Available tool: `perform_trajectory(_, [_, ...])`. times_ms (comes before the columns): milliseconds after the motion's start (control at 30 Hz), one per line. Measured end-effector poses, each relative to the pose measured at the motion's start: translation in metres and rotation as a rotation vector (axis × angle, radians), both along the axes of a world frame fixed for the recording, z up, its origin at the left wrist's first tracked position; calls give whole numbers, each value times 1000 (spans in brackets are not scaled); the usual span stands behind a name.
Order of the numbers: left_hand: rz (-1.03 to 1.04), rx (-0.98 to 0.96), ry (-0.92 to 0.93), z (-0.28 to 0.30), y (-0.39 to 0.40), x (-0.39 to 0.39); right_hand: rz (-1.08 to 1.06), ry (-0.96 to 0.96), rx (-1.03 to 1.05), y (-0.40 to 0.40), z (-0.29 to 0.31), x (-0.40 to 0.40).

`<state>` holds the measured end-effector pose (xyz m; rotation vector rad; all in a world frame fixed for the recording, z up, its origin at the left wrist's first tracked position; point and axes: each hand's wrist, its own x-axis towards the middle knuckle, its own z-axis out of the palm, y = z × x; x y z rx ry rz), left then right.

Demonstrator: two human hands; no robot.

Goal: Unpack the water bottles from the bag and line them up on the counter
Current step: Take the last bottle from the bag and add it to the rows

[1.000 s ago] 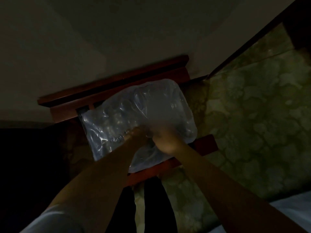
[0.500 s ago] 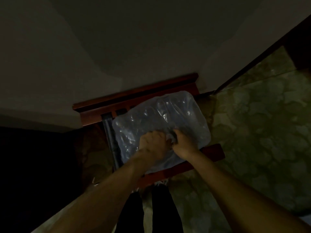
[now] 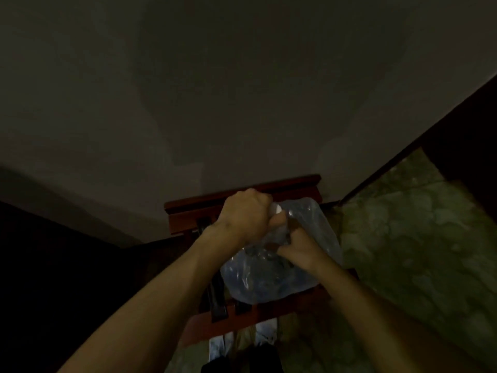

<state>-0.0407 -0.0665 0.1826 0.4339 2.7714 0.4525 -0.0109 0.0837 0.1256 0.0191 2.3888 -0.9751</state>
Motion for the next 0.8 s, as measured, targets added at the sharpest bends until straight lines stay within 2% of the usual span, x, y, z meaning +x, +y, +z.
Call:
perform_trajectory(167, [23, 111, 161, 64, -24, 0, -142, 194, -79, -24, 70, 1])
perform_trajectory(367, [149, 193, 328, 127, -46, 19, -255, 379, -96, -57, 109, 20])
perform_trajectory(633, [492, 307, 524, 154, -78, 89, -228, 621, -12, -110, 170, 58])
perform_trajectory(800, [599, 335, 549, 192, -107, 129, -228, 757, -126, -151, 196, 100])
